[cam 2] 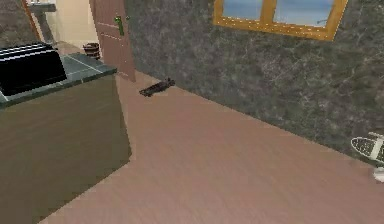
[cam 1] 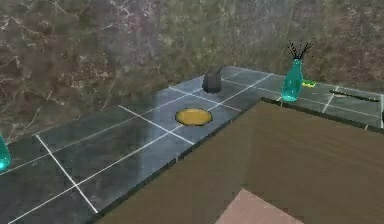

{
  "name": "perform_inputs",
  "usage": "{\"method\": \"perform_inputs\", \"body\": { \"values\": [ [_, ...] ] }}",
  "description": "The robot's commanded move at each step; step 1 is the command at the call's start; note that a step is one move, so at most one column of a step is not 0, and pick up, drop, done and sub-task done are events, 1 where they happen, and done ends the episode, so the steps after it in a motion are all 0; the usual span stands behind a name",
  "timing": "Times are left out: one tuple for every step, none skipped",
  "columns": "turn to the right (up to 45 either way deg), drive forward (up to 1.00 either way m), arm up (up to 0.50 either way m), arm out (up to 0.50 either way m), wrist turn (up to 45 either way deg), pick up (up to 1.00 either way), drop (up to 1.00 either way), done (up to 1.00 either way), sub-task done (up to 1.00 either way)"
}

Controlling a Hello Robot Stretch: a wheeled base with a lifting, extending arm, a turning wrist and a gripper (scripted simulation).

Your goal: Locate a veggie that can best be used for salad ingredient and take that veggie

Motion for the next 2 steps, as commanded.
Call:
{"method": "perform_inputs", "body": {
  "values": [
    [0.0, 0.3, 0.0, 0.0, 0.0, 0.0, 0.0, 0.0, 0.0],
    [45.0, 0.0, 0.0, 0.0, 0.0, 0.0, 0.0, 0.0, 0.0]
  ]
}}
